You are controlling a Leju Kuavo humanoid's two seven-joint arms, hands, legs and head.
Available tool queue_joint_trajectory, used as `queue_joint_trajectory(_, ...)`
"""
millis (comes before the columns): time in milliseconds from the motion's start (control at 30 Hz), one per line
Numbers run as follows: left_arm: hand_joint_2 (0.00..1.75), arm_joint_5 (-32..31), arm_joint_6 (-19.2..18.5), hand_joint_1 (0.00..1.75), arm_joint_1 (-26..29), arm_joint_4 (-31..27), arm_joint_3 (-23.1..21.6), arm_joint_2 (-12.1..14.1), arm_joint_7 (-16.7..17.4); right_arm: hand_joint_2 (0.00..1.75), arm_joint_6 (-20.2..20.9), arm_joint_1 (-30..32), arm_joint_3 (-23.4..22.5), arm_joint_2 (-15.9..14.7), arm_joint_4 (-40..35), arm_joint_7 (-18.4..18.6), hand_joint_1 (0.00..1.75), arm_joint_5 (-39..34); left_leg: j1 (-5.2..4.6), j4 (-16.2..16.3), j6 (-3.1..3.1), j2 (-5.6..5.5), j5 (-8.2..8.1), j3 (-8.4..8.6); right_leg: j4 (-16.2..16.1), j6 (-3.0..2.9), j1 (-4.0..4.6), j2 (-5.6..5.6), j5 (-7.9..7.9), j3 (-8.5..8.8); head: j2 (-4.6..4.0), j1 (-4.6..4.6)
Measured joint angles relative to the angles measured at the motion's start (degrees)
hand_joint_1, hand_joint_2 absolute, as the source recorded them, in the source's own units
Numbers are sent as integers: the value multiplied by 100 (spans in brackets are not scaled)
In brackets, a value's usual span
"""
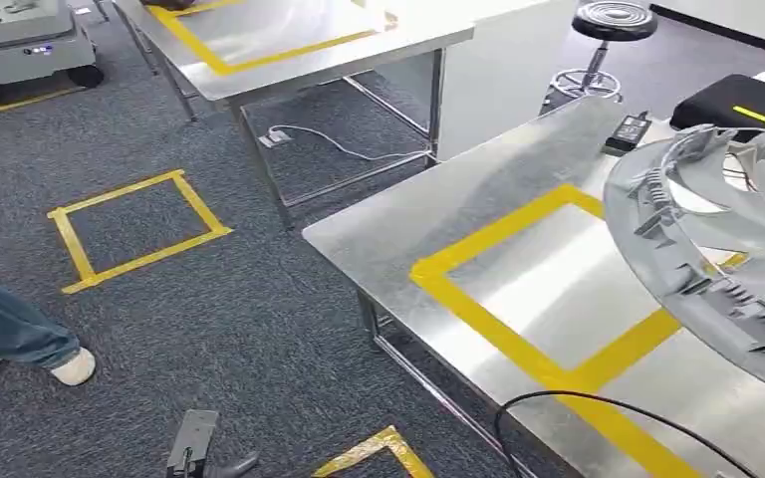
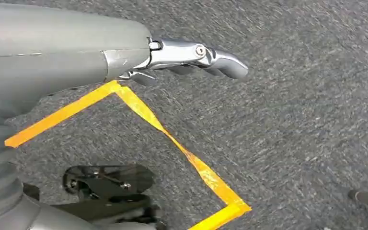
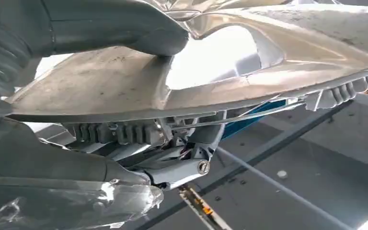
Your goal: Take the parts from the cabinet and place them on the table.
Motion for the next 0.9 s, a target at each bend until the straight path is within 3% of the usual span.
queue_joint_trajectory(33,175,0,0,0,-4,0,0,0,2,175,0,5,-2,6,0,0,175,0,2,-234,16,-2,213,101,0,1,0,48,2,2,0,-4)
queue_joint_trajectory(100,175,-2,0,0,-11,0,0,-2,-2,175,0,3,-4,17,0,-7,175,-4,7,-1181,60,-58,726,570,0,22,-8,144,15,9,0,-2)
queue_joint_trajectory(133,175,-7,0,0,-15,0,0,-2,-2,175,0,2,-7,17,0,-9,175,-15,25,-1622,76,-265,871,797,0,41,-14,180,24,1,0,-2)
queue_joint_trajectory(167,175,-9,0,0,-21,0,0,-4,-2,175,0,-9,-9,17,0,-9,175,-31,38,-1859,90,-334,811,891,43,77,25,223,13,-36,0,-2)
queue_joint_trajectory(233,175,-9,0,0,-17,0,0,-13,0,175,0,8,-31,22,-2,-9,175,-63,9,-1839,108,-294,825,854,-11,154,-9,279,68,-67,0,0)
queue_joint_trajectory(300,175,-42,2,0,-8,0,-7,-37,4,175,0,73,-72,24,-13,-7,175,-127,20,-1901,205,-220,872,862,-40,231,-31,321,80,-127,0,-2)
queue_joint_trajectory(333,175,-57,11,0,-7,0,-20,-50,15,175,0,179,-133,26,-54,-2,175,-186,29,-1916,233,-187,888,870,71,234,-21,154,-17,-147,0,26)
queue_joint_trajectory(367,175,-78,22,0,14,0,-35,-63,15,175,0,247,-192,26,-94,-4,175,-218,29,-1918,261,-174,889,867,346,238,2,26,-216,-255,0,42)
queue_joint_trajectory(433,175,-133,28,0,123,2,-59,-81,35,175,0,388,-301,44,-188,-39,175,-262,12,-1916,291,-82,874,867,1282,252,2,-58,-685,-664,0,35)
queue_joint_trajectory(467,175,-160,28,0,184,4,-70,-81,88,175,0,495,-330,77,-241,-70,175,-254,8,-1914,300,-38,867,868,1645,266,2,-72,-811,-824,0,39)
queue_joint_trajectory(500,175,-188,28,0,239,9,-90,-76,166,175,0,576,-345,137,-280,-103,175,-214,7,-1914,299,8,866,874,1733,275,1,-83,-795,-858,0,37)
queue_joint_trajectory(533,175,-201,28,0,277,15,-103,-72,218,175,0,598,-345,194,-286,-122,175,-197,9,-1912,287,47,857,881,1559,284,-2,-102,-654,-764,0,37)
queue_joint_trajectory(600,175,-225,6,0,293,15,-125,-79,260,175,0,599,-341,267,-286,-162,175,-155,23,-1900,250,122,833,906,599,296,-19,-199,-184,-247,0,35)
queue_joint_trajectory(633,175,-225,-18,0,277,15,-142,-76,247,175,0,595,-337,289,-284,-177,175,-142,3,-1883,211,152,808,924,88,318,-24,-377,-58,41,0,44)
queue_joint_trajectory(667,175,-230,-24,0,259,15,-144,-68,221,175,0,563,-323,304,-275,-186,175,-131,-42,-1849,174,161,780,918,7,281,9,-412,-125,89,0,46)
queue_joint_trajectory(700,175,-232,-24,0,238,15,-149,-72,205,175,0,560,-310,323,-278,-192,175,-131,-50,-1852,154,180,785,919,10,211,-7,-331,-105,91,0,9)
queue_joint_trajectory(800,175,-234,-42,0,191,13,-157,-72,182,175,0,559,-306,358,-275,-192,175,-122,-27,-1870,86,258,790,930,11,111,9,-250,-79,56,0,15)
queue_joint_trajectory(833,175,-245,-42,0,182,15,-171,-74,135,175,0,561,-302,363,-278,-186,175,-122,-11,-1800,30,152,713,908,-3,75,-9,-220,-58,63,0,11)
queue_joint_trajectory(867,175,-260,-42,0,170,13,-190,-74,98,175,0,553,-295,363,-275,-164,175,-120,-9,-1564,8,61,535,801,-3,36,-14,-198,-55,60,0,-11)
queue_joint_trajectory(900,175,-282,-42,0,162,15,-197,-76,98,175,0,536,-293,363,-275,-144,175,-122,1,-1123,-9,18,295,601,-3,24,-15,-170,-52,53,0,-11)
